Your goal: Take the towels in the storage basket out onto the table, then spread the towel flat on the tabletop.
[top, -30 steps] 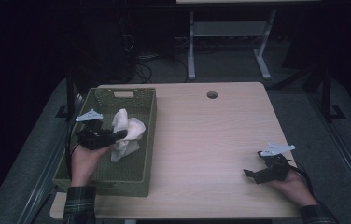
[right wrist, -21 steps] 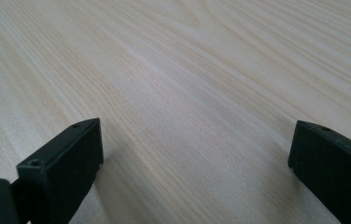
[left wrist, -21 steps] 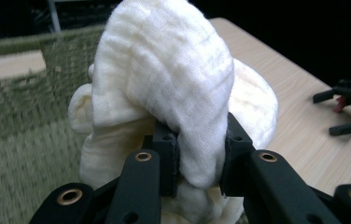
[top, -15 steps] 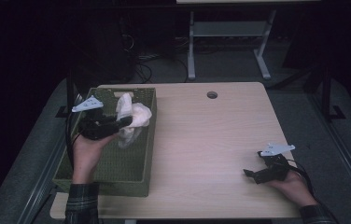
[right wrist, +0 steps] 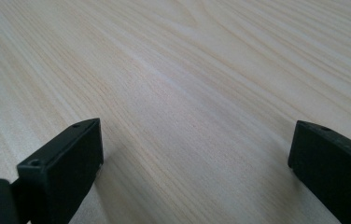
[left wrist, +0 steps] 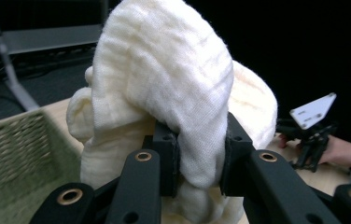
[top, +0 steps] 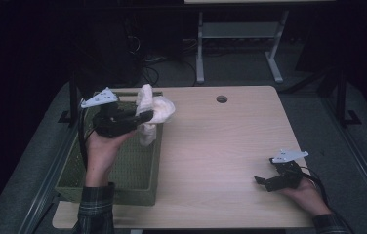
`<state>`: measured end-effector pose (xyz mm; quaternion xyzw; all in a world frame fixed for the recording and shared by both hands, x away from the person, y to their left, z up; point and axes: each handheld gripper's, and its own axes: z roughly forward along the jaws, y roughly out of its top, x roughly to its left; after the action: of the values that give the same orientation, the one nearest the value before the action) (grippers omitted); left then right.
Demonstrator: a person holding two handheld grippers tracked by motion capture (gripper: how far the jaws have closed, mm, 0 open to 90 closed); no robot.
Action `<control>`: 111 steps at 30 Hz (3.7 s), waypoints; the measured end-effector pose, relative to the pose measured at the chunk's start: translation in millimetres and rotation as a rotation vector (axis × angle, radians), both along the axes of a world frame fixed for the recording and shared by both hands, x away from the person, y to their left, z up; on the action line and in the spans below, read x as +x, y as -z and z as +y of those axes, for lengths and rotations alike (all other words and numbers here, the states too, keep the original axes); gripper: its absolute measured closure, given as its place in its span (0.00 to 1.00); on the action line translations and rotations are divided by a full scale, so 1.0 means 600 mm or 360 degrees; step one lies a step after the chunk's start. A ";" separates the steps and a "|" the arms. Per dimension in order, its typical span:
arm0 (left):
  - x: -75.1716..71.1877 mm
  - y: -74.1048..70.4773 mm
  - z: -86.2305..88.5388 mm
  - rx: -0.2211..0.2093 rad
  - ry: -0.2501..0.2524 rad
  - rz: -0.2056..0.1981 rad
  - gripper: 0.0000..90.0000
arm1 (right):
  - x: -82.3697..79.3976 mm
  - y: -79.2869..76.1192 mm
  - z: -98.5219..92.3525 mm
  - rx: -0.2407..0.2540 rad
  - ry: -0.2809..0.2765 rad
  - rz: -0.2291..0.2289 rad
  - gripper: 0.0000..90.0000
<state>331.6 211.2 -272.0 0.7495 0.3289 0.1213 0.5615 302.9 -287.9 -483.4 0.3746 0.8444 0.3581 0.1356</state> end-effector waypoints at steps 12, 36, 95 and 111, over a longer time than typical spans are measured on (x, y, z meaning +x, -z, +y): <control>0.007 0.008 -0.088 0.0032 0.0195 0.0024 0.80 | 0.000 0.000 0.000 -0.0001 0.0000 0.0001 0.03; -0.003 0.098 -0.217 0.0116 0.0314 0.0143 0.80 | 0.006 0.000 0.002 -0.0001 -0.0049 0.0004 0.03; 0.035 0.299 -0.283 0.0423 0.0195 0.0287 0.52 | 0.009 0.000 0.003 -0.0006 -0.0081 -0.0002 0.03; 0.039 0.291 -0.285 0.0368 0.0294 0.0278 0.98 | 0.016 -0.018 0.000 0.0030 -0.0102 0.0067 0.25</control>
<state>355.3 40.4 -446.4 0.8438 0.2900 0.0406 0.4497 312.3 -287.7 -472.5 0.3560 0.8553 0.3623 0.1027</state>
